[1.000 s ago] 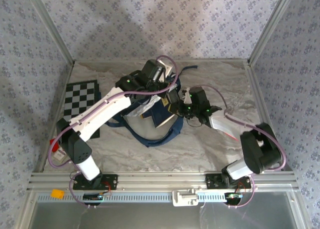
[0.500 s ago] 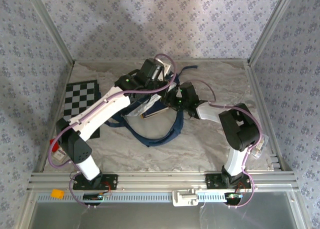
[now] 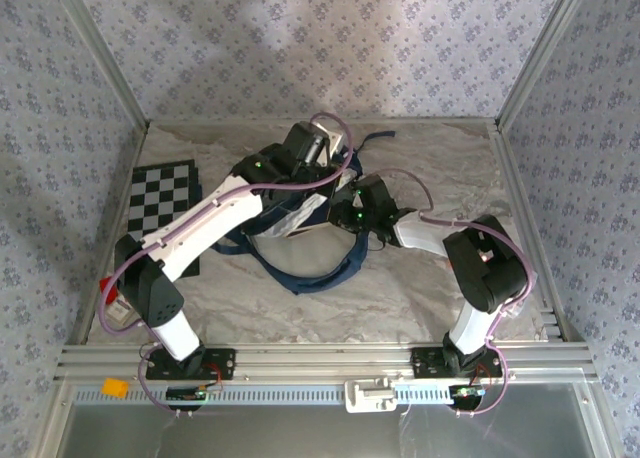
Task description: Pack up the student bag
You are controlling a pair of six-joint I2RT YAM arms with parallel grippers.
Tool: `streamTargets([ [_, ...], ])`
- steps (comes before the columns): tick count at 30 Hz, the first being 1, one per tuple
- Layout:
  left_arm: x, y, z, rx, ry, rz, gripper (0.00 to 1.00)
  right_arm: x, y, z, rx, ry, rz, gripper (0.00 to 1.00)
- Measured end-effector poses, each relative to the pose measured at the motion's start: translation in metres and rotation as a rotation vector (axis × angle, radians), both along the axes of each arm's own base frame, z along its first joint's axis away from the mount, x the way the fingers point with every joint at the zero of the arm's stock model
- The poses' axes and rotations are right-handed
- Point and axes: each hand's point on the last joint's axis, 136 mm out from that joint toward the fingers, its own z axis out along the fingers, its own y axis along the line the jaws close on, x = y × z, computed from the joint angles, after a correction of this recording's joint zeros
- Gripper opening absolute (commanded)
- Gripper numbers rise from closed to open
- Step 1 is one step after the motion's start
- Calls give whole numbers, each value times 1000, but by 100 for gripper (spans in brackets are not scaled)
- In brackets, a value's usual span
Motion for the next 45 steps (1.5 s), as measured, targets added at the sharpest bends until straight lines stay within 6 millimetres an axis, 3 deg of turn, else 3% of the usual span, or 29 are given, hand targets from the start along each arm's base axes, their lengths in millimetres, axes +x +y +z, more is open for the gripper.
streamTargets([
  [4,-4,-3,-9,-19,31,-8,5,-17,-19,13,-50,-14,-2,36],
  [10,-15,-2,-42,-37,125,5,9,-50,-78,61,-187,-55,-95,43],
  [15,-32,-3,-81,-84,261,30,36,-77,-122,74,-285,-37,-155,48],
  [19,-49,14,-105,-92,338,81,53,-97,-132,70,-344,10,-111,50],
  [24,-58,70,-97,-166,342,219,60,-114,-117,67,-346,51,-18,49],
  [27,-45,125,-93,-215,324,383,61,-123,-96,63,-337,70,56,49],
  [29,-38,162,-100,-231,327,500,62,-130,-82,61,-328,81,96,49],
  [34,-29,224,-136,-227,410,716,60,-139,-50,59,-298,81,165,49],
  [38,-20,255,-160,-225,465,832,55,-145,-32,52,-290,93,197,49],
  [45,6,278,-199,-245,536,922,50,-152,-12,41,-299,114,238,49],
])
